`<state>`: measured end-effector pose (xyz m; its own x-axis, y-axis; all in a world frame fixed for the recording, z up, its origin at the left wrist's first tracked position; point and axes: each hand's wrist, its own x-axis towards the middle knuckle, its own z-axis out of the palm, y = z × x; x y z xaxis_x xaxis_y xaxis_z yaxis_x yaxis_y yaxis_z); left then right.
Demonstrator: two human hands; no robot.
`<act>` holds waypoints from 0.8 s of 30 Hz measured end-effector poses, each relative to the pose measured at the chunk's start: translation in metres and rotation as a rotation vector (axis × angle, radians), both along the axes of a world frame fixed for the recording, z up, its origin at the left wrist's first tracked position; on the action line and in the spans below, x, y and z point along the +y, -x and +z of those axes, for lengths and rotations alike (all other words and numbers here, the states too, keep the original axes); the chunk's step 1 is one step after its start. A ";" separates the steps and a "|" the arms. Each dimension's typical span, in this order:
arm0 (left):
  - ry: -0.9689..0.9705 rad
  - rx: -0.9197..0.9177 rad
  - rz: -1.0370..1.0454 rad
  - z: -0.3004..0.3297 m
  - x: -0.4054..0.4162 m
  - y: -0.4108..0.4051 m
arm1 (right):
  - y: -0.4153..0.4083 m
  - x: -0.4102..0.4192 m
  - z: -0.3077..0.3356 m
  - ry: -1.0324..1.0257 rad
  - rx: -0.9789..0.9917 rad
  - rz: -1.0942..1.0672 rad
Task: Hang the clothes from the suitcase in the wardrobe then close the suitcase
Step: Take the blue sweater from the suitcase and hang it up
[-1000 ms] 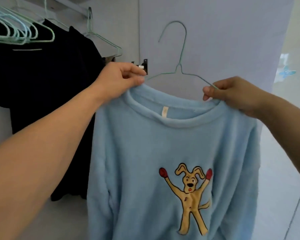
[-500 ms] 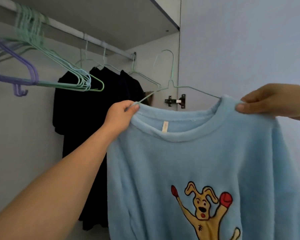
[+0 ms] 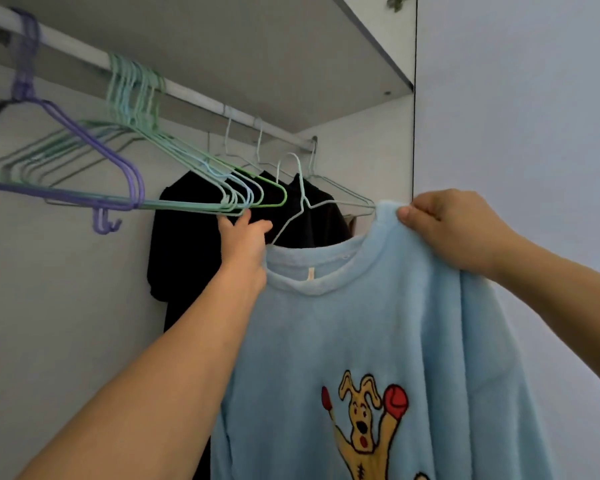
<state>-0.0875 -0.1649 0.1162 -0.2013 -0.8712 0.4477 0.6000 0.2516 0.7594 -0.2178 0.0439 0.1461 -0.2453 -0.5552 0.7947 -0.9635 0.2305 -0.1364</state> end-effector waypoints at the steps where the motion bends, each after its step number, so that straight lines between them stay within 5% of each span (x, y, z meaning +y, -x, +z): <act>1: -0.001 0.059 -0.054 0.002 -0.003 -0.003 | 0.003 -0.008 -0.003 0.010 -0.021 0.007; 7: -0.206 0.356 -0.312 0.023 0.004 -0.016 | 0.006 -0.035 -0.008 0.049 -0.106 0.097; 12: -0.302 0.347 -0.131 0.040 0.016 -0.018 | -0.010 -0.070 0.021 0.173 -0.035 0.096; 24: -0.292 0.300 -0.138 0.038 0.018 -0.035 | -0.056 -0.189 0.087 0.420 -0.048 0.046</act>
